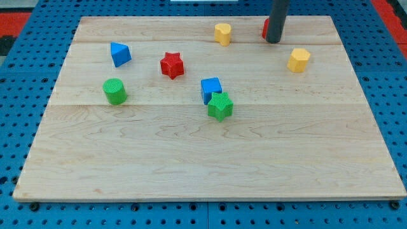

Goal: Push the yellow heart towards the red circle

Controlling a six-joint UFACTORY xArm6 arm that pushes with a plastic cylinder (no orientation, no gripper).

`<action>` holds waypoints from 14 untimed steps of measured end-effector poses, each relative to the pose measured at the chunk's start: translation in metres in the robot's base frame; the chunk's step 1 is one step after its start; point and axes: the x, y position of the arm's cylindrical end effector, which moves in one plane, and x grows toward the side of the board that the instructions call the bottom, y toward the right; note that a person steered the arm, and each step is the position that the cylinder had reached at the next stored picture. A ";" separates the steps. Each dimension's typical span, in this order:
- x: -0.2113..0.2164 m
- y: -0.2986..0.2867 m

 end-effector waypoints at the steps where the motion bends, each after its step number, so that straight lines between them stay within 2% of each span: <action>1: -0.008 -0.033; 3: -0.033 -0.122; 4: -0.010 -0.137; 5: -0.007 -0.156; 6: -0.015 -0.213; 7: 0.004 -0.234; 8: 0.030 -0.210; 10: 0.036 -0.163; 11: 0.071 -0.163; 12: 0.071 -0.146; 14: 0.041 -0.107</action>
